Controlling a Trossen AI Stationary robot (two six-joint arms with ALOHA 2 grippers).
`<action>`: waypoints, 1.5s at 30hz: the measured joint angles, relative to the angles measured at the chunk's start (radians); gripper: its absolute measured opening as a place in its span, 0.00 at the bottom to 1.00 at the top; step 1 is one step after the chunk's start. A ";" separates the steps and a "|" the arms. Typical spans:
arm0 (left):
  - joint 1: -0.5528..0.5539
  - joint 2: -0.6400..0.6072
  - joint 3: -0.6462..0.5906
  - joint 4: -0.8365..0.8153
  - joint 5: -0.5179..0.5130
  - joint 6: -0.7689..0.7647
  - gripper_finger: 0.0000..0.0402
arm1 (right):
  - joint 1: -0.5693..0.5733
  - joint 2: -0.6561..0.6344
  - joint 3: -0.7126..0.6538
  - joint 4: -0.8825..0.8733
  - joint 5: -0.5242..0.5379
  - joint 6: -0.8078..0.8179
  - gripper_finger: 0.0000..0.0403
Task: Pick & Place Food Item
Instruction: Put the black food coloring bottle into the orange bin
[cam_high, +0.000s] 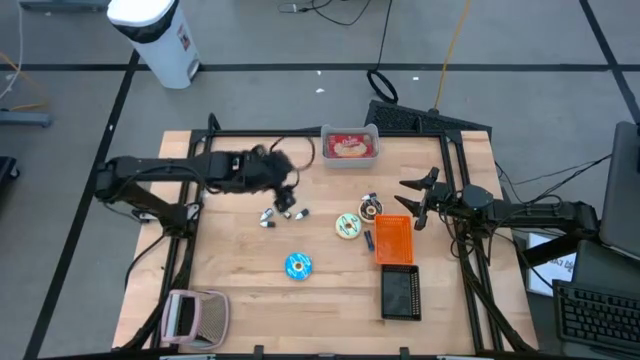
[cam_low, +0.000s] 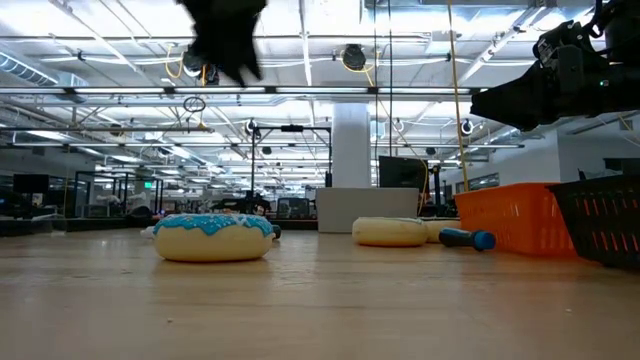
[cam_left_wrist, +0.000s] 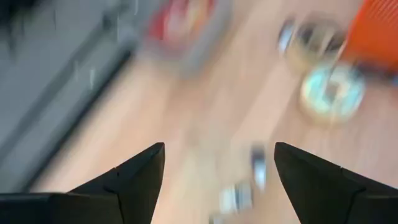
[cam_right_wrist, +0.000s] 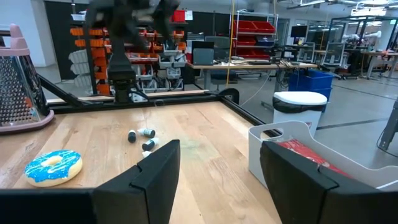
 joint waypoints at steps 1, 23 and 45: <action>-0.011 0.005 -0.005 -0.067 0.001 -0.067 0.73 | 0.000 0.000 0.000 0.000 0.000 0.000 0.52; -0.115 0.019 -0.589 0.349 0.235 -0.052 0.71 | 0.000 0.000 0.000 0.000 0.000 0.000 0.52; -0.116 0.047 -0.747 0.573 0.269 -0.001 0.70 | 0.000 0.000 0.000 0.000 0.000 0.000 0.52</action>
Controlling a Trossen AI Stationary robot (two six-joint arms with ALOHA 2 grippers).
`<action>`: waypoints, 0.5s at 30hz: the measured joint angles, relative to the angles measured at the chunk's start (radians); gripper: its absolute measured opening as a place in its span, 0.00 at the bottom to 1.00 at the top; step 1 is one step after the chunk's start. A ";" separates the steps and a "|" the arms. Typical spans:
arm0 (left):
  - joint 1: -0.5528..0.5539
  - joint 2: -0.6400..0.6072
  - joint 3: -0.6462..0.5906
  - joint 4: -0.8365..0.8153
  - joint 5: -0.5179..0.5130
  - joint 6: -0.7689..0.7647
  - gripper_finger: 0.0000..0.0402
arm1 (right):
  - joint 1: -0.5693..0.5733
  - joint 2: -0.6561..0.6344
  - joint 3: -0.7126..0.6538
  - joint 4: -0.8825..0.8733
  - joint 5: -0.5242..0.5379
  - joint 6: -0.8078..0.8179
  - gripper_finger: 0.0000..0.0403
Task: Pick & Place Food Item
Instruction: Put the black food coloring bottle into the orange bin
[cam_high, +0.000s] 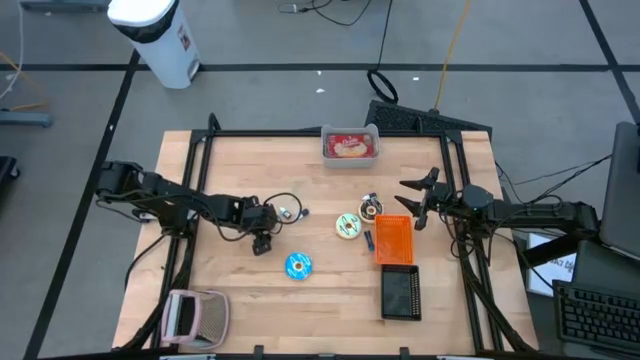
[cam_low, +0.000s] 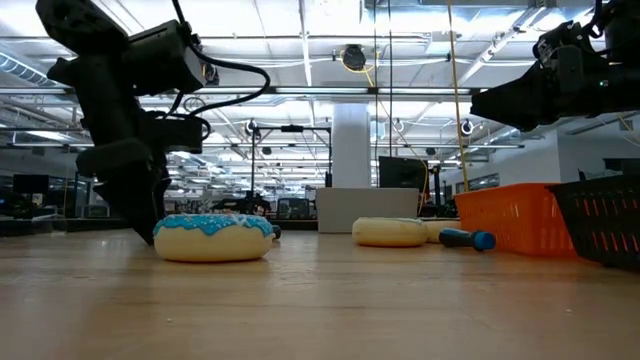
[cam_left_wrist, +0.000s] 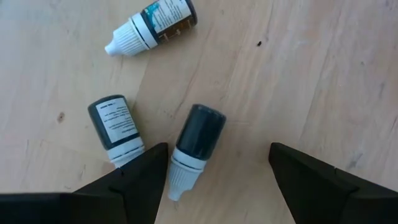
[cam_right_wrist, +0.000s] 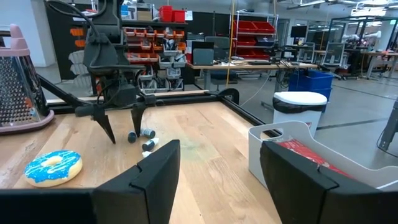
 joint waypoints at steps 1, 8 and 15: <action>0.000 0.000 0.000 0.000 0.000 0.000 0.68 | 0.000 0.000 0.000 0.000 0.000 0.000 0.52; 0.000 0.002 -0.001 0.018 0.011 -0.019 0.44 | 0.000 0.000 0.000 0.000 0.000 0.000 0.52; -0.001 0.003 -0.003 0.055 -0.013 -0.046 0.27 | 0.000 0.000 0.000 0.110 0.000 -0.190 0.52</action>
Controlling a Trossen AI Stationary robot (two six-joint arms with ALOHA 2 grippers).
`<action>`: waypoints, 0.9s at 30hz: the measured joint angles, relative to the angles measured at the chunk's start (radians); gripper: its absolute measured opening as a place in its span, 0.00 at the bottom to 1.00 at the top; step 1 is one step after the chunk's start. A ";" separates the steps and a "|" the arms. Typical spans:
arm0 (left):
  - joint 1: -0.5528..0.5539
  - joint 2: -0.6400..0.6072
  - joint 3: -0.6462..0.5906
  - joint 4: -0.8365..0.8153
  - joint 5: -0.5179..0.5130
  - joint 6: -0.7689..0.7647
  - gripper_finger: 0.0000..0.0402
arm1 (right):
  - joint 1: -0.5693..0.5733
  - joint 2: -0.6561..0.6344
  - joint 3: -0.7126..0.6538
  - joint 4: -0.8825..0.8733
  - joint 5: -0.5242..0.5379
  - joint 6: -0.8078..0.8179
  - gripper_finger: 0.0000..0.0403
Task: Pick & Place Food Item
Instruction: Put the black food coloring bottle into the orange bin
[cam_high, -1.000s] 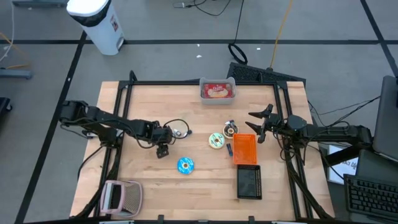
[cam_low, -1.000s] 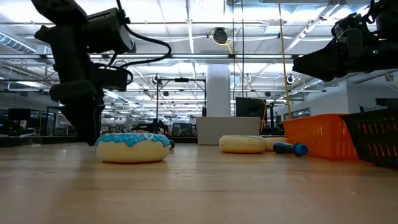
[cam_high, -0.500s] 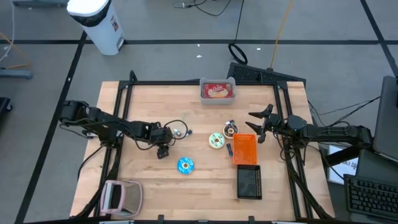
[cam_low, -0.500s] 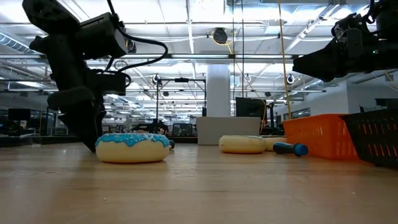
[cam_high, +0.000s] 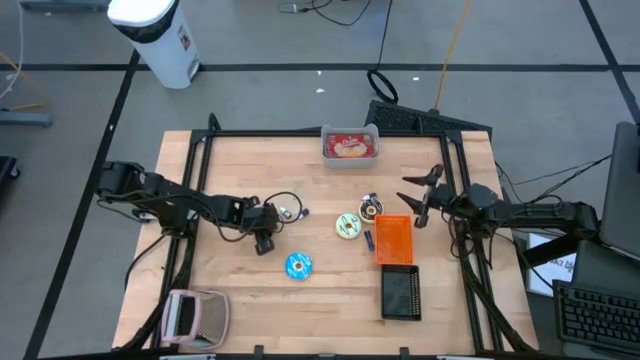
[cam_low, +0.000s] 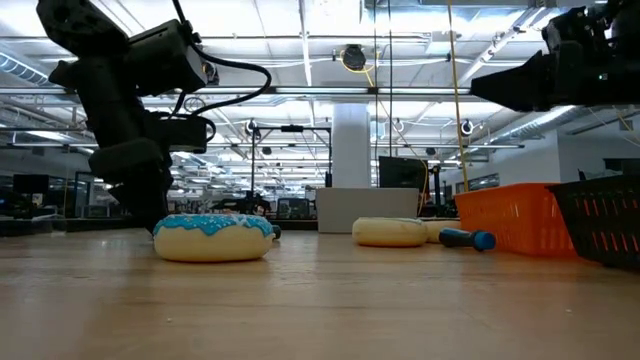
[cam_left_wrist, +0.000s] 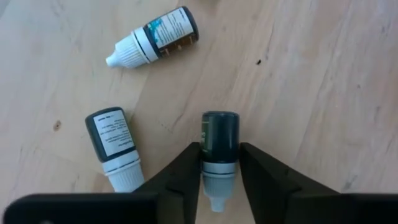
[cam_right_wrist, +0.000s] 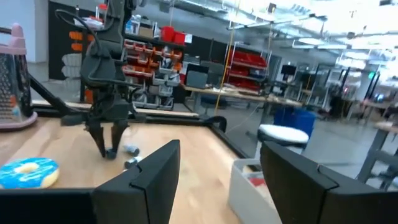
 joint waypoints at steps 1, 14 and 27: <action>0.000 0.000 0.000 0.002 -0.003 0.000 0.26 | 0.000 0.000 0.000 0.007 0.000 -0.014 0.52; -0.007 0.005 0.008 0.044 -0.051 0.084 0.21 | 0.002 0.000 0.000 0.000 -0.011 0.273 0.52; -0.008 0.004 0.285 0.058 -0.305 0.539 0.19 | 0.002 0.000 0.000 -0.001 0.127 0.515 0.52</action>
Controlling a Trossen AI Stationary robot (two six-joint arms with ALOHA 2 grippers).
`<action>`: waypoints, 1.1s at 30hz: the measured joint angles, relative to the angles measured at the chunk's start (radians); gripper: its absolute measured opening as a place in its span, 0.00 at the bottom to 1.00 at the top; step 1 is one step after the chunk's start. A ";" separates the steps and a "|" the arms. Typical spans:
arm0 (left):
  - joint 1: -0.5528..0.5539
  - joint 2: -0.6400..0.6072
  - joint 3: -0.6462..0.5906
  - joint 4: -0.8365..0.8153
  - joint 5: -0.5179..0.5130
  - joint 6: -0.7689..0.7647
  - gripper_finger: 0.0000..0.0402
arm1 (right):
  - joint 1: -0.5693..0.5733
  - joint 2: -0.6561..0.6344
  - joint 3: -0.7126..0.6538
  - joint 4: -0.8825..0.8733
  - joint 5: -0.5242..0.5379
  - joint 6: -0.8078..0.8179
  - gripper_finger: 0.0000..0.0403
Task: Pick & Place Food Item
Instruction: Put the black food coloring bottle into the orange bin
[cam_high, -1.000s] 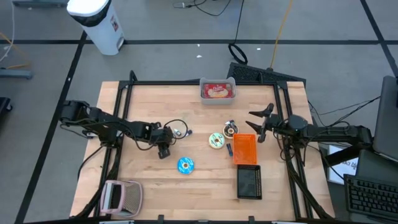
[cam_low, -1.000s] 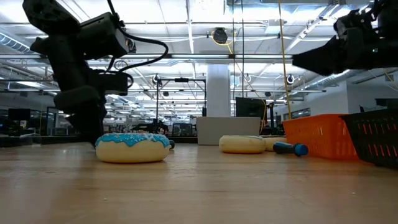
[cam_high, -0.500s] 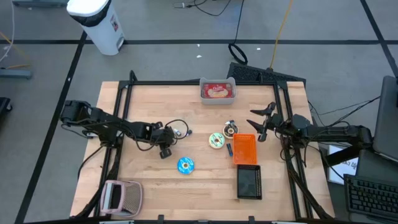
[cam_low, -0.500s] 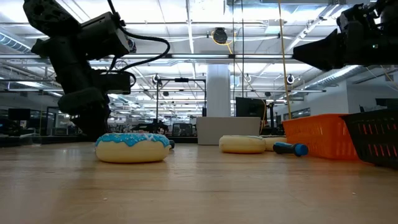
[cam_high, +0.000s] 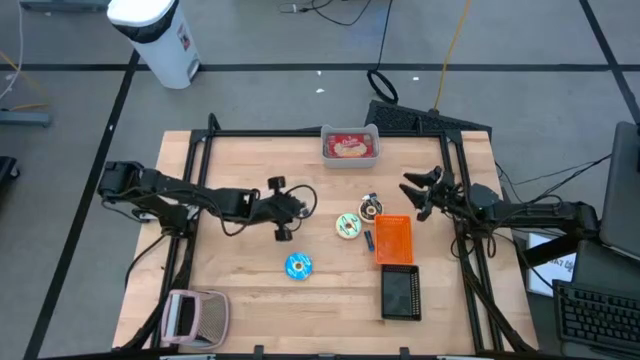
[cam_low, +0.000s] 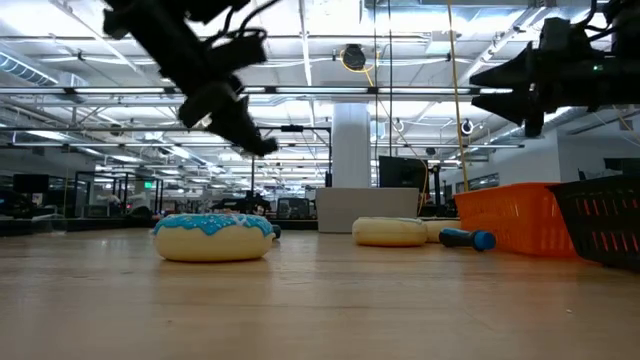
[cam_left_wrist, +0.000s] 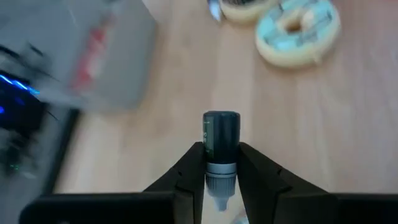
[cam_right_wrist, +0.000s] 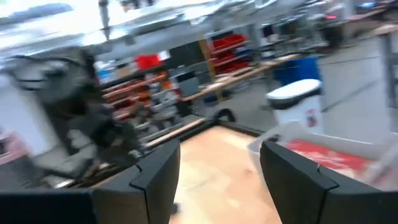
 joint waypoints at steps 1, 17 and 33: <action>0.000 0.000 0.019 0.000 -0.017 0.034 0.19 | 0.000 0.000 0.000 0.000 0.014 0.018 0.52; -0.004 0.109 0.067 0.457 -0.067 0.496 0.19 | 0.038 0.398 0.133 0.081 -0.049 0.258 0.52; -0.031 0.351 0.230 0.520 -0.320 0.769 0.19 | 0.050 1.013 0.494 0.257 -0.205 0.139 0.62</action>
